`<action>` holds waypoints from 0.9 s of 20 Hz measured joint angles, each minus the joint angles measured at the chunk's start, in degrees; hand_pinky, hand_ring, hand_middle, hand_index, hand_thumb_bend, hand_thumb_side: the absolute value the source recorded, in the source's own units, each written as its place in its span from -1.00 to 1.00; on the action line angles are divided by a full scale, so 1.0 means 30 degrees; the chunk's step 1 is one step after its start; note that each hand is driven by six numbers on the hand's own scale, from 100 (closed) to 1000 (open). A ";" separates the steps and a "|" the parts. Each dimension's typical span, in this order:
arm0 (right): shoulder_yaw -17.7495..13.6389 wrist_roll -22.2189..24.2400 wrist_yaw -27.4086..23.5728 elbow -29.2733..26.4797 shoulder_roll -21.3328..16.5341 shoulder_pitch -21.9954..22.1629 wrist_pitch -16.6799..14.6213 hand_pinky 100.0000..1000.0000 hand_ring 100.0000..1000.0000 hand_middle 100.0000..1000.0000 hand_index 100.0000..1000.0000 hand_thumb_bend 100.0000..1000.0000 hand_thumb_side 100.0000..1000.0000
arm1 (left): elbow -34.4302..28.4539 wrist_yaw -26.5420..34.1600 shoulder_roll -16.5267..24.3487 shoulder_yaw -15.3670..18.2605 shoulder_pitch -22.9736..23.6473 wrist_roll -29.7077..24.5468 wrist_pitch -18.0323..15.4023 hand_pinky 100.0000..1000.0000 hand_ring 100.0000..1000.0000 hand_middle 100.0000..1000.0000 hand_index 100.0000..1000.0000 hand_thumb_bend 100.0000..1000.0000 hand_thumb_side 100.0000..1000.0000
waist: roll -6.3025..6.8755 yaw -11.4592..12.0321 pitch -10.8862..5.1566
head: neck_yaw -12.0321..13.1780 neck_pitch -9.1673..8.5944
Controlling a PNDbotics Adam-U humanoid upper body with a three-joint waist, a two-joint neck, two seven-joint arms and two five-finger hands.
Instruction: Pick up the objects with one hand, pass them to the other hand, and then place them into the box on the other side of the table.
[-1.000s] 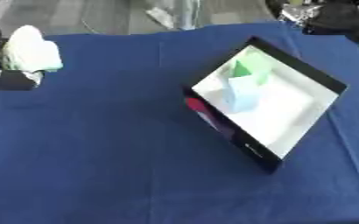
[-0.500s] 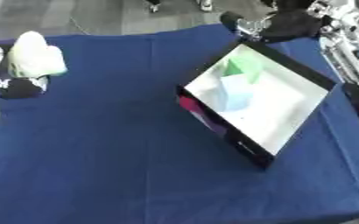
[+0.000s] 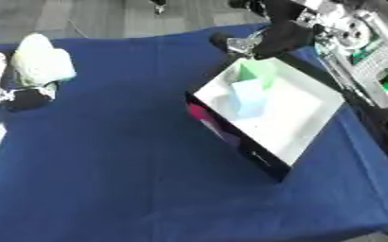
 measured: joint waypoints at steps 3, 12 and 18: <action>0.0282 0.0344 0.0317 0.0079 0.0125 -0.0230 -0.0011 1.00 1.00 0.84 0.98 -0.47 -0.70 | 0.0182 0.0007 -0.0287 -0.0194 -0.0015 0.0460 -0.0395 0.51 0.40 0.02 0.09 -1.00 -0.97 | -0.0025 0.0020 0.0000 | -0.0253 0.0000; 0.1125 0.1396 0.0967 0.0540 0.0807 -0.0968 0.0361 1.00 1.00 0.84 0.99 -0.49 -0.64 | 0.0618 -0.0587 -0.1283 -0.0693 -0.0123 0.1332 -0.1382 0.51 0.39 0.01 0.08 -1.00 -0.95 | -0.0215 0.0266 0.0000 | -0.0770 0.0001; 0.1488 0.1937 0.1265 0.0849 0.1296 -0.1211 0.0634 1.00 1.00 0.85 1.00 -0.50 -0.60 | 0.1058 -0.1032 -0.2054 -0.0910 -0.0179 0.2000 -0.2033 0.50 0.38 0.00 0.08 -1.00 -0.95 | -0.0316 0.0480 0.0000 | -0.0962 0.0001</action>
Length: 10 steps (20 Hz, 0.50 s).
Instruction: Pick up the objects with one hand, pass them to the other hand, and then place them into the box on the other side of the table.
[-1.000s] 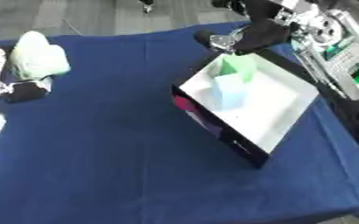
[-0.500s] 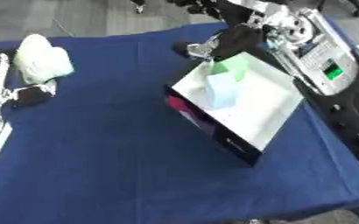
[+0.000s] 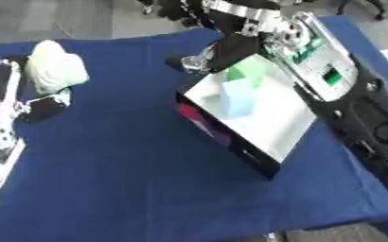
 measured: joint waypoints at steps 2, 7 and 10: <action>0.0107 0.0164 0.0109 0.0098 0.0151 -0.0096 0.0114 1.00 1.00 0.85 1.00 -0.50 -0.57 | 0.0166 -0.0159 -0.0258 -0.0093 -0.0017 0.0222 -0.0193 0.50 0.38 0.00 0.08 -1.00 -0.95 | -0.0020 0.0041 0.0000 | -0.0103 0.0000; 0.0421 0.0565 0.0481 0.0467 0.0525 -0.0266 0.0378 1.00 1.00 0.86 1.00 -0.50 -0.51 | 0.0502 -0.0502 -0.0907 -0.0241 -0.0175 0.0809 -0.0594 0.50 0.38 -0.01 0.08 -1.00 -0.96 | -0.0034 0.0207 0.0000 | -0.0419 0.0000; 0.0615 0.0794 0.0789 0.0759 0.0800 -0.0421 0.0537 1.00 1.00 0.86 1.00 -0.50 -0.47 | 0.0671 -0.0740 -0.1211 -0.0338 -0.0212 0.1136 -0.0791 0.50 0.37 -0.01 0.08 -1.00 -0.97 | -0.0034 0.0347 0.0000 | -0.0668 0.0000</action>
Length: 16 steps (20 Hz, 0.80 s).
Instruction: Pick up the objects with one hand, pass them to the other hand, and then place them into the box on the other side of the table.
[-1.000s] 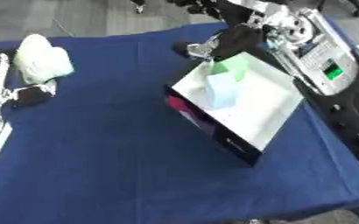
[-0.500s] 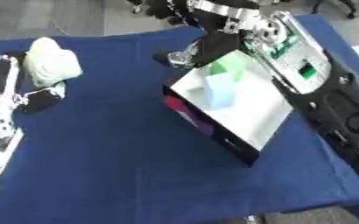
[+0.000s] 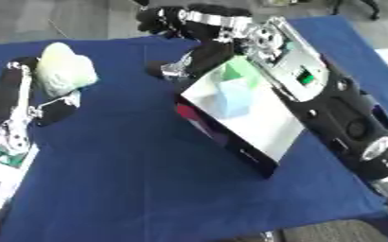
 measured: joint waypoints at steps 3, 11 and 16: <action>0.0184 0.0224 0.0281 0.0316 0.0228 -0.0153 0.0126 1.00 1.00 0.86 1.00 -0.50 -0.43 | 0.0160 -0.0252 -0.0270 -0.0034 -0.0113 0.0255 -0.0187 0.50 0.37 -0.01 0.08 -1.00 -0.98 | -0.0018 0.0185 0.0000 | -0.0231 0.0000; 0.0407 0.0469 0.0944 0.1207 0.0696 -0.0428 0.0362 1.00 1.00 0.86 1.00 -0.50 -0.40 | 0.0270 -0.1282 -0.0895 -0.0273 -0.0265 0.0832 -0.0720 0.50 0.37 -0.01 0.08 -1.00 -1.00 | -0.0099 0.0522 0.0015 | -0.0736 0.0000; 0.0497 0.0561 0.1044 0.1342 0.0816 -0.0564 0.0338 1.00 1.00 0.86 1.00 -0.52 -0.36 | 0.0274 -0.1722 -0.1037 -0.0399 -0.0307 0.0834 -0.0903 0.50 0.37 -0.01 0.08 -1.00 -1.00 | -0.0099 0.0622 0.0023 | -0.0844 0.0000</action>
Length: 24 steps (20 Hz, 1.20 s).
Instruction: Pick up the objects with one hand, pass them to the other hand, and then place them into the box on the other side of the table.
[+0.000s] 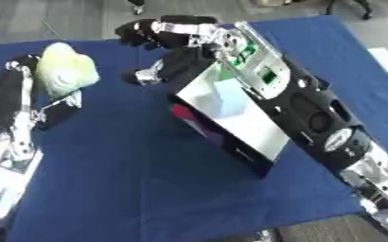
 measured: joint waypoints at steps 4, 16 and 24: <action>0.0276 0.0347 0.0008 0.0011 0.0160 -0.0353 0.0120 1.00 1.00 0.87 1.00 -0.54 -0.33 | -0.0002 -0.0592 -0.0486 -0.0310 -0.0153 -0.0085 -0.0316 0.50 0.37 0.00 0.08 -1.00 -1.00 | 0.0000 0.0090 0.0004 | -0.0082 -0.0004; 0.0505 0.1288 -0.0549 -0.0420 0.0288 -0.0458 0.0438 1.00 1.00 0.87 1.00 -0.55 -0.29 | 0.0707 -0.1818 -0.1316 -0.0587 -0.0486 -0.0308 -0.0687 0.50 0.36 0.00 0.08 -1.00 -1.00 | 0.0000 0.0065 0.0111 | 0.0039 -0.0018; 0.0578 0.1501 -0.0498 -0.0335 0.0339 -0.0584 0.0367 1.00 1.00 0.87 1.00 -0.58 -0.27 | 0.0770 -0.2210 -0.1564 -0.0829 -0.0492 -0.0217 -0.1001 0.49 0.36 -0.01 0.07 -1.00 -1.00 | 0.0000 0.0064 0.0172 | 0.0015 -0.0022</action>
